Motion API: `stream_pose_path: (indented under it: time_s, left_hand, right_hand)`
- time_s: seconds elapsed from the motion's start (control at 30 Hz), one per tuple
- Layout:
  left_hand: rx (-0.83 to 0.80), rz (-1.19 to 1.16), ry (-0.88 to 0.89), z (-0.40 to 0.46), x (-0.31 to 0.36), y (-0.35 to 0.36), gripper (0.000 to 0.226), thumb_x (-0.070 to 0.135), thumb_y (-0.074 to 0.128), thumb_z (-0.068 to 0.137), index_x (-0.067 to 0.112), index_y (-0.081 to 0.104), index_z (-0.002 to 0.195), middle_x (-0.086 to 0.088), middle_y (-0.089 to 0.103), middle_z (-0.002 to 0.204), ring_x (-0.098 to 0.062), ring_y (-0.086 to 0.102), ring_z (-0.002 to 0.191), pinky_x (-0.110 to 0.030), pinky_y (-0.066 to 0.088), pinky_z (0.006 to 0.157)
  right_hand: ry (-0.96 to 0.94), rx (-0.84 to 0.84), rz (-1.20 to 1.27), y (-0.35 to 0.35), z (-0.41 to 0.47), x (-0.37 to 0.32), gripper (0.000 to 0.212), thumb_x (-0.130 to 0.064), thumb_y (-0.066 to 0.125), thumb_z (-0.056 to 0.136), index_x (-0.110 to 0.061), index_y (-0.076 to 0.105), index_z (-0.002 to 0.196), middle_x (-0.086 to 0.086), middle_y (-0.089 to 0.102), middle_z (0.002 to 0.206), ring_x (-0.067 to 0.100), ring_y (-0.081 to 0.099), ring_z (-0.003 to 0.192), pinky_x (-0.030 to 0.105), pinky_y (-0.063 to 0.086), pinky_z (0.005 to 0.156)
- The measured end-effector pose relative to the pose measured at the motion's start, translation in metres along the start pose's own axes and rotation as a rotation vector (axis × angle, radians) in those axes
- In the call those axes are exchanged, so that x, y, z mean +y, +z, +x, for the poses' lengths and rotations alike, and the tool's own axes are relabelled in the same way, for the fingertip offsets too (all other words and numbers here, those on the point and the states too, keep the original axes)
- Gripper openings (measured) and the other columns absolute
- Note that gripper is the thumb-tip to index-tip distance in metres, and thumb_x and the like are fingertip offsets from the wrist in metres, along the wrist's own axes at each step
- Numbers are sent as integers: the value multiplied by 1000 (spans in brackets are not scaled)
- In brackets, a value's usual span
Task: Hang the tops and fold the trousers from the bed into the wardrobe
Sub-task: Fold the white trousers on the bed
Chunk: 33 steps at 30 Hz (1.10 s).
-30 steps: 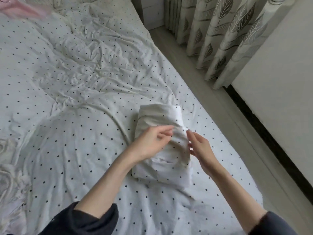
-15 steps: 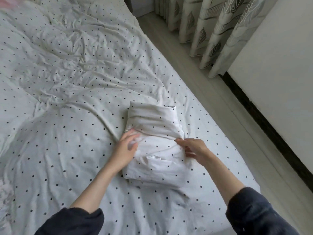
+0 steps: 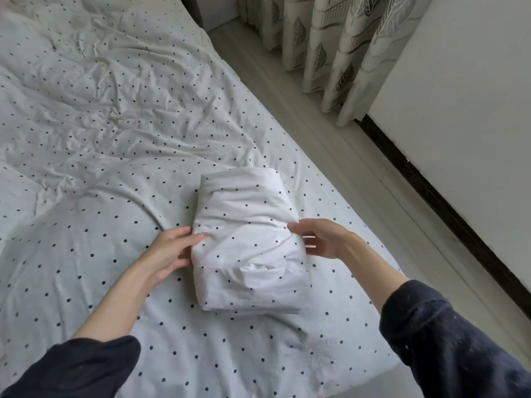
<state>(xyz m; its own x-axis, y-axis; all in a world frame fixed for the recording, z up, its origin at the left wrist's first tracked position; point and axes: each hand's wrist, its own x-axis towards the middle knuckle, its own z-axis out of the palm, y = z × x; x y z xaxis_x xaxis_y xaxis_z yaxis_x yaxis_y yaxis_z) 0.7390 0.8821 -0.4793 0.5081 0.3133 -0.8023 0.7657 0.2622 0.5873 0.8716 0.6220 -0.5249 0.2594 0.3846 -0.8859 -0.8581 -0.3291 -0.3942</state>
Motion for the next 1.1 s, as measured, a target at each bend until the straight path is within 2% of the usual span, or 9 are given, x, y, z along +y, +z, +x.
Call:
stream_pose_path:
  time_s: [0.07,0.23,0.4,0.47,0.57,0.7,0.77,1.0,1.1]
  left_hand:
    - [-47,-19,0,-9,2,1,17,4,58,88,8,63,104,-7,69,103,-19,63,92,-35,54,76]
    - [-227,-42,47,-50,10,17,20,3,56,89,9,62,107,-7,70,100,-21,64,87,-28,58,60]
    - [-419,-74,63,-92,7,37,25,7,50,93,5,57,117,-14,65,108,-24,61,88,-31,59,61]
    - [-529,-9,79,-117,2,50,24,12,49,94,5,58,115,-16,65,109,-24,62,87,-31,59,59]
    - [-656,125,124,-144,-11,69,20,16,50,93,9,61,109,-9,68,102,-21,63,82,-29,58,62]
    - [-785,354,173,-189,-42,107,16,16,58,89,13,62,104,-2,69,99,-17,63,77,-25,56,60]
    - [-844,458,183,-212,-62,127,14,16,61,88,14,62,102,-3,68,101,-17,65,76,-26,56,59]
    - [-1084,750,224,-314,-137,205,11,13,61,88,12,60,100,-3,69,96,-16,68,76,-27,56,58]
    - [-1228,827,237,-373,-178,237,23,15,72,80,13,60,99,-3,70,90,-14,68,70,-27,57,58]
  right_hand:
    - [-39,21,-38,-2,-16,-4,9,-18,73,80,-16,64,82,-3,63,82,15,58,72,26,52,67]
    - [-174,142,-50,-10,-91,7,17,-15,73,80,-18,57,74,-5,64,77,12,57,63,24,49,59]
    - [-289,305,58,-13,-179,61,19,-17,75,78,-15,63,94,0,66,90,15,59,74,28,52,66]
    - [-345,402,142,-10,-222,100,22,-17,75,78,-14,64,97,0,67,91,15,60,77,29,52,68]
    - [-368,517,240,-2,-267,155,25,-16,74,78,-12,67,101,1,69,93,16,63,80,31,54,73]
    - [-407,655,421,9,-325,249,30,-15,74,77,-11,67,106,2,70,97,19,63,87,39,50,90]
    - [-422,716,517,16,-349,297,32,-14,74,78,-10,65,108,3,70,98,19,63,88,41,49,93]
    - [-488,935,816,50,-442,449,23,-10,70,81,-12,65,103,3,69,95,18,64,84,31,54,75]
    - [-530,1073,936,72,-489,517,22,-9,69,82,-12,65,103,2,69,89,15,64,77,27,52,63]
